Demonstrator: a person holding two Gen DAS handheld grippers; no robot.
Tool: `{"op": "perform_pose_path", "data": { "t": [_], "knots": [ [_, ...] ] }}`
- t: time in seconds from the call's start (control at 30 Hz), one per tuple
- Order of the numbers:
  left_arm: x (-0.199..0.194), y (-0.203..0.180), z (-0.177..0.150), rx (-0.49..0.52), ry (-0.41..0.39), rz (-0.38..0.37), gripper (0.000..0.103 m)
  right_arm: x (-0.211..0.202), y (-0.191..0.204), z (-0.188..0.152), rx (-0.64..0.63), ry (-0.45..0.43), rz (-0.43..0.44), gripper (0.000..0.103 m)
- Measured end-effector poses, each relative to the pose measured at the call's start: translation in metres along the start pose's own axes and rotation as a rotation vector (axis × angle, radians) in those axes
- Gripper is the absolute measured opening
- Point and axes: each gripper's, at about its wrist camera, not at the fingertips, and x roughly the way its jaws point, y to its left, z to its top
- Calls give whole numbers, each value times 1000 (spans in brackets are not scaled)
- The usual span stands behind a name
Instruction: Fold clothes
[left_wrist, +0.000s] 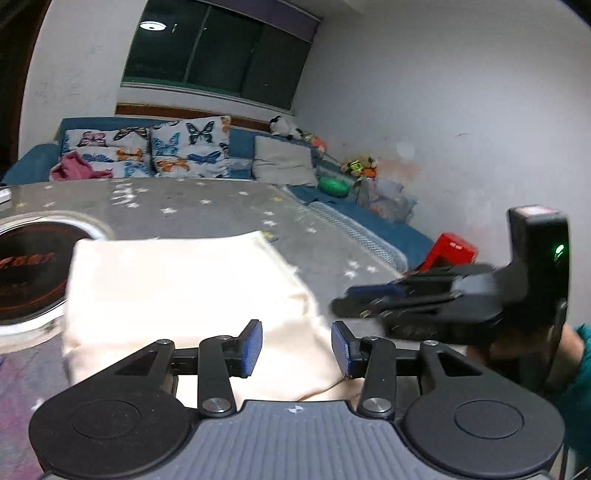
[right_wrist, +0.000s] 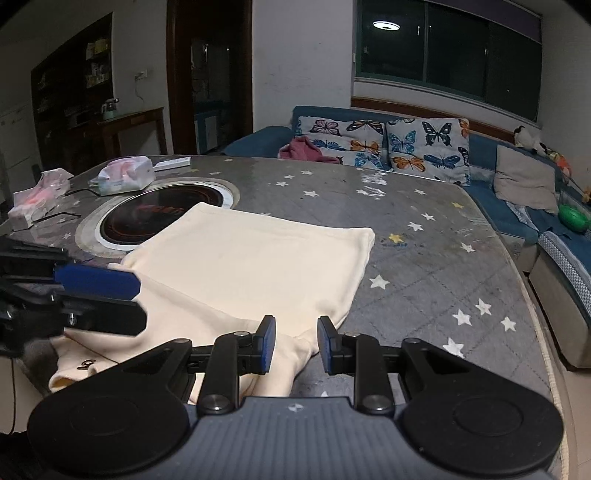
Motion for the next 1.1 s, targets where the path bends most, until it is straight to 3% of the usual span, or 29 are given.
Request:
{"op": "perform_pose_path", "data": {
  "t": [0.13,0.37,0.5,0.57,0.6,0.67,0.77,0.93,1.0,1.1],
  "knots": [
    [-19,27,-15,18,-6,131,45,1,12,-1,-34,21,49,24],
    [-47,71,-38,-13,34,255,52,22,24,-7,-61,72,48,24],
    [-52,73,-48,-3,56,249,52,31,23,-9,-38,99,60,22],
    [-50,70,-50,13,65,232,50,31,25,-9,-48,100,57,15],
    [-49,69,-52,21,69,224,46,31,27,-9,-54,100,47,11],
    [-45,70,-52,14,78,219,18,32,27,-8,-48,105,34,7],
    [-47,74,-49,-7,80,213,9,27,26,-5,-22,94,32,4],
    [-58,79,-43,-25,63,206,8,16,26,2,-2,81,80,4],
    [-60,81,-40,-26,63,210,9,21,27,-1,-10,103,76,10],
    [-63,85,-35,-26,63,216,16,26,28,-6,-31,123,51,12]
  ]
}}
